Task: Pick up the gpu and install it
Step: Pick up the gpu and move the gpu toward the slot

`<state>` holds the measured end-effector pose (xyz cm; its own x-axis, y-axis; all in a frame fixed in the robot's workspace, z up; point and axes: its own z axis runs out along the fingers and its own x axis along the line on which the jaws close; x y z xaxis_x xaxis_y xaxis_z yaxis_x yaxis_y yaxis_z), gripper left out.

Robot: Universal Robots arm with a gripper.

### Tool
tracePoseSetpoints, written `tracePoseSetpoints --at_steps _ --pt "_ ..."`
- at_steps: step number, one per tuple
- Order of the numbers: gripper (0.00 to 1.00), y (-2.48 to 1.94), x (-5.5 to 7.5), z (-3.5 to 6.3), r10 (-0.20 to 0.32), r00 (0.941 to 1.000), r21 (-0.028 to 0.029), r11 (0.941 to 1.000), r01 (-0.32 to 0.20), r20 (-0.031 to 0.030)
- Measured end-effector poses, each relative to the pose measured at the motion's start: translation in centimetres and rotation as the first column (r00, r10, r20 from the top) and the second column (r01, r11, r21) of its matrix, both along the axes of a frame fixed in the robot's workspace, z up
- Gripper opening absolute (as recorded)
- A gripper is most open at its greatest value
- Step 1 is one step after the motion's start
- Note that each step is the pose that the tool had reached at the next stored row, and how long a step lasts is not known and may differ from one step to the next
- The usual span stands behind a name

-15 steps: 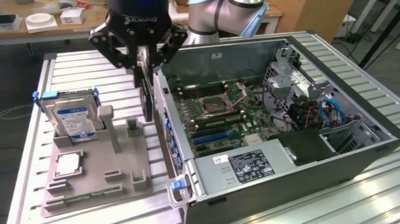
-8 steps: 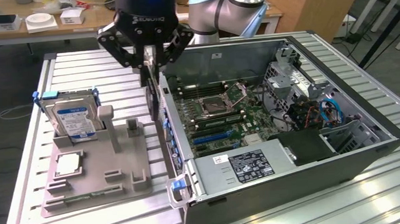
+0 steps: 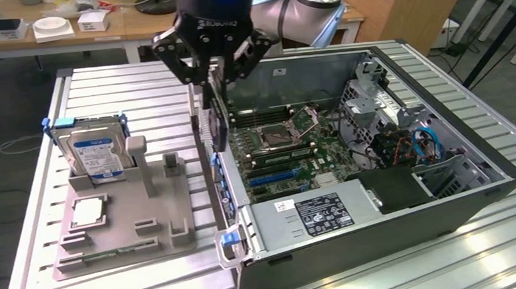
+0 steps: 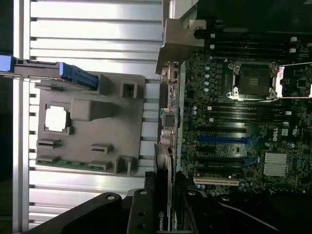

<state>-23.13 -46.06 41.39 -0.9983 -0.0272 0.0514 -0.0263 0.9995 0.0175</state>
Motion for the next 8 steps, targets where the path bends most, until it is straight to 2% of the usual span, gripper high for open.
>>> tracePoseSetpoints --at_steps 8 --pt "0.26 0.00 2.6 -0.06 0.020 0.9998 0.0001 0.9998 -0.020 0.0000"
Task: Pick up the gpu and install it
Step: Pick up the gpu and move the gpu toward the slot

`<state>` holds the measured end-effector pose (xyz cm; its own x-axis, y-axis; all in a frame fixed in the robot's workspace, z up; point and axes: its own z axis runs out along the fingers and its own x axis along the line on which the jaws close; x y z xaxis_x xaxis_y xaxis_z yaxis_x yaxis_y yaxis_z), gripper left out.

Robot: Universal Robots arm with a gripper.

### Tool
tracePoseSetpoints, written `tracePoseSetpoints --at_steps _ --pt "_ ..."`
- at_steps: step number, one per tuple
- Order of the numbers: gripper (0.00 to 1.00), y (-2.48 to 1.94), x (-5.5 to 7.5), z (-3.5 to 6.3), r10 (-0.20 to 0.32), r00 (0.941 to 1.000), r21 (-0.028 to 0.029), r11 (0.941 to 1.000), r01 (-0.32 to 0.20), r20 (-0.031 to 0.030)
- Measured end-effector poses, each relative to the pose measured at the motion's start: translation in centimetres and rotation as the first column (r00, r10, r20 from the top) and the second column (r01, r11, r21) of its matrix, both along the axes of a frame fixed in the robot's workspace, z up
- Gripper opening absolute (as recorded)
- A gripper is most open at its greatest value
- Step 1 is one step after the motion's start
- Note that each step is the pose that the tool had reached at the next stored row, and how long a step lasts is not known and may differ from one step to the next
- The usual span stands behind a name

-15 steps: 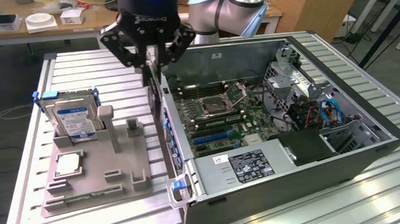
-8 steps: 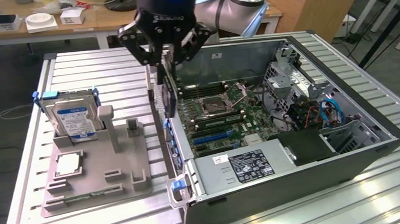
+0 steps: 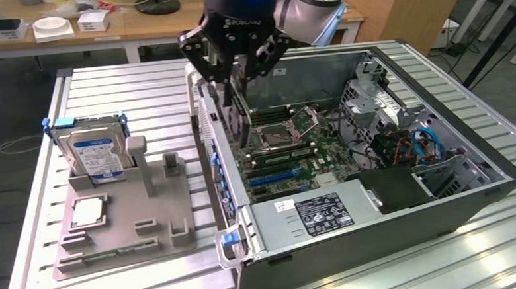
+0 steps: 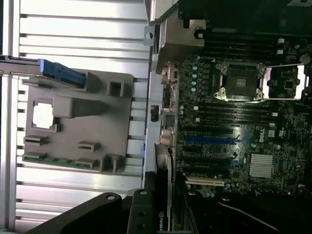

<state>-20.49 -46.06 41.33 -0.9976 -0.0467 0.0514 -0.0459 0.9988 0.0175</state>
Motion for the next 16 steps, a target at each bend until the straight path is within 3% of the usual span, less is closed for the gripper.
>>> tracePoseSetpoints --at_steps 16 --pt "0.26 0.00 5.9 -0.12 0.032 0.9995 0.0000 0.9995 -0.032 0.0000"
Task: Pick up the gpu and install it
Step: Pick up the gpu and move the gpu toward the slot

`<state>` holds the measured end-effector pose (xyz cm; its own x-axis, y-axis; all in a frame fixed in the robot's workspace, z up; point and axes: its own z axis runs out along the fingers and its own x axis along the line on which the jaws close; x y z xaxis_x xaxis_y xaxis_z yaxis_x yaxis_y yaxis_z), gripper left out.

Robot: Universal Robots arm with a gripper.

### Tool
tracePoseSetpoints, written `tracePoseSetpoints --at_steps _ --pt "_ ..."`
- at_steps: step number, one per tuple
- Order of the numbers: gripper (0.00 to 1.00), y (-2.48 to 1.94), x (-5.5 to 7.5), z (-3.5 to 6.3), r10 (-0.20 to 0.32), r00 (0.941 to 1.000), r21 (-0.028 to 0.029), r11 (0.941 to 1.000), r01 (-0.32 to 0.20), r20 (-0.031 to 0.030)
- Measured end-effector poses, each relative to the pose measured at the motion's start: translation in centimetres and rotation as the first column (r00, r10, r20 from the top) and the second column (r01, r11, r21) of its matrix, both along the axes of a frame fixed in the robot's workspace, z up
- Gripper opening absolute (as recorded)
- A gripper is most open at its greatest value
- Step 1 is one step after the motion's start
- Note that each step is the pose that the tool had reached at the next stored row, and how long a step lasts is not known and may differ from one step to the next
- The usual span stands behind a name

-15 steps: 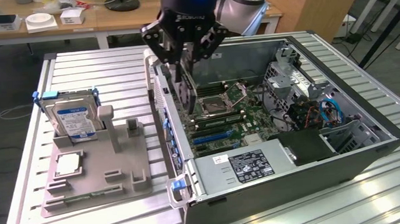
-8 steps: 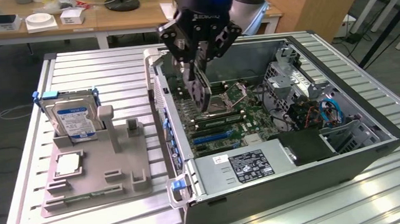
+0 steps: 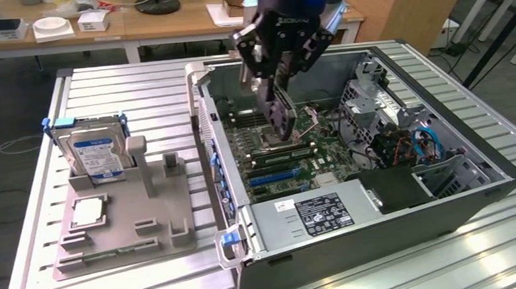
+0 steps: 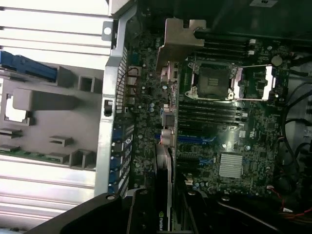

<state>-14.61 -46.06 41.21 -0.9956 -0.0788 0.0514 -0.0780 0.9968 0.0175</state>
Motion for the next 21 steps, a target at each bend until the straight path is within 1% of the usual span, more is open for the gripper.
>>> tracePoseSetpoints --at_steps 18,21 --pt "0.26 0.00 8.2 -0.21 0.010 1.0000 0.0000 1.0000 -0.010 -0.0001" --pt "0.26 0.00 8.3 -0.21 0.010 0.9999 0.0001 0.9999 -0.010 0.0000"
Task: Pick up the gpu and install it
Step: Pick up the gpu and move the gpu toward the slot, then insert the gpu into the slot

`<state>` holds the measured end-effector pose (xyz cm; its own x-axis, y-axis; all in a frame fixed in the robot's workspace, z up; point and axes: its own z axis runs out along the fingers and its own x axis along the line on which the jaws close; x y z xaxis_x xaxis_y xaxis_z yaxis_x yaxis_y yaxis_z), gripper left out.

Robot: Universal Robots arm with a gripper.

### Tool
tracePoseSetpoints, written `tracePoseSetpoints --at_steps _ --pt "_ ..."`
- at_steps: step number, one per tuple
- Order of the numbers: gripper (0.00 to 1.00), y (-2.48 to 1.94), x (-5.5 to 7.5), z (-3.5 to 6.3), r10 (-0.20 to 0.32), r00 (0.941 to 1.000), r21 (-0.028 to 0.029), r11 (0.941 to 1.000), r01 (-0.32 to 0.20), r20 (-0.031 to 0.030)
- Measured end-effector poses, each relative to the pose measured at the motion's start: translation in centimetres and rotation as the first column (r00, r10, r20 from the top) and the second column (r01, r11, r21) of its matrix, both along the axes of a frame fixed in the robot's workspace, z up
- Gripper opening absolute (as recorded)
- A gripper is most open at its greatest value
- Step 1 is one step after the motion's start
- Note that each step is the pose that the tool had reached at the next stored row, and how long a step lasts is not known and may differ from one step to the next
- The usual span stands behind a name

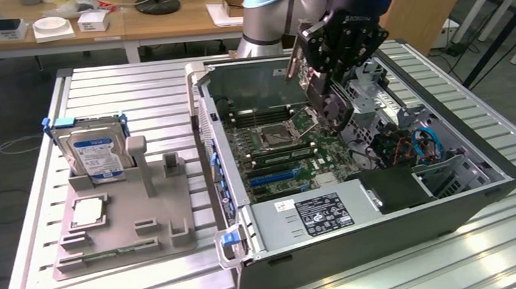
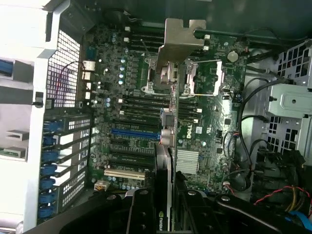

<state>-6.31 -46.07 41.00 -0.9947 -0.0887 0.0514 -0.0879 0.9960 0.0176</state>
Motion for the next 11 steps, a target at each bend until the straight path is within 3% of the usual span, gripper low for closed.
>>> tracePoseSetpoints --at_steps 11 --pt "0.26 0.00 0.00 0.00 0.000 1.0000 -0.0001 1.0000 0.000 0.0000"
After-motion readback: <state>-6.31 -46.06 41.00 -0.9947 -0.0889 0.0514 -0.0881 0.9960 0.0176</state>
